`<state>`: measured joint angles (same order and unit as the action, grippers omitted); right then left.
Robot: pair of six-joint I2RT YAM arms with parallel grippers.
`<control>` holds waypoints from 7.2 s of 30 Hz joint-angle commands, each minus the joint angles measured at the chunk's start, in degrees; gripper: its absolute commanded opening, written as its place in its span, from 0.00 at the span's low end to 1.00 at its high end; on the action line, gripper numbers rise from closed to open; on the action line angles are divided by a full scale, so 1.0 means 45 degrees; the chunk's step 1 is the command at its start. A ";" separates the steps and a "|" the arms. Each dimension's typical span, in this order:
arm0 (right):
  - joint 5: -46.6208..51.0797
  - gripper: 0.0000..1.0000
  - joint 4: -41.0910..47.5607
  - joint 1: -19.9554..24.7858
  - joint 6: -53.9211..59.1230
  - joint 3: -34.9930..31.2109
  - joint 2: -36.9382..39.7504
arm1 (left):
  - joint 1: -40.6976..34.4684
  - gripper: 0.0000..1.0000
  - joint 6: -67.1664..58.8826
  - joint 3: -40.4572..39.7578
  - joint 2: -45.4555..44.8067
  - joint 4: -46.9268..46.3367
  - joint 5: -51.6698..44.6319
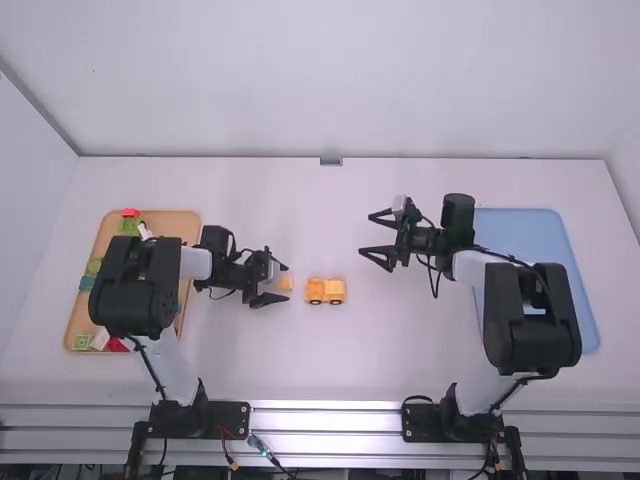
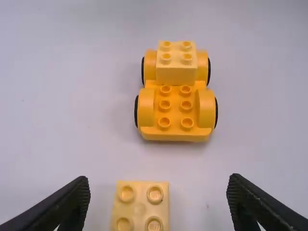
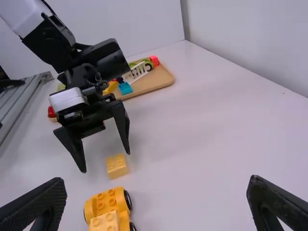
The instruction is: Assemble lego blocks to make yellow taxi
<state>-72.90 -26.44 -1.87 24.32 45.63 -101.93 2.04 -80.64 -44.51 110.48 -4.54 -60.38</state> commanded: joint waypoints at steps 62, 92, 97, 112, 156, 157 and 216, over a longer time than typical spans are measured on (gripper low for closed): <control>0.1316 0.99 0.3084 -0.0811 0.3288 -0.0087 0.0248 | 0.0544 0.37 0.0277 -0.0126 0.1282 0.0986 -0.1880; 0.3546 0.99 0.4648 -0.2336 0.5887 -0.0087 0.0248 | -0.0010 0.58 0.2278 -0.0044 0.1287 0.1545 0.0214; 0.3546 0.99 0.4634 -0.2336 0.5897 -0.0087 0.0248 | 0.0646 0.59 0.1608 0.0272 0.1292 0.1705 -0.0835; 0.3531 0.99 0.4609 -0.2336 0.5892 -0.0087 0.0248 | 0.0019 0.40 0.2142 0.0646 0.1292 0.2783 0.0126; 0.3925 0.99 -0.2555 -0.3487 0.4741 -0.3138 -0.1681 | -0.2900 0.17 0.3959 0.0432 -0.0811 0.2569 0.0000; 0.3725 0.99 -0.2798 -0.3492 0.4736 -0.3123 -0.1865 | -0.2856 0.17 0.4114 0.0432 -0.0811 0.2657 0.0039; 0.3842 0.49 -0.0306 -0.4352 0.6572 -0.1146 -0.4163 | -0.3434 0.24 0.4629 0.0452 0.0000 0.2977 0.0835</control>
<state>-54.85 -28.36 -21.12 52.31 40.75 -119.79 -12.36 -58.52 -42.48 109.51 8.84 -58.33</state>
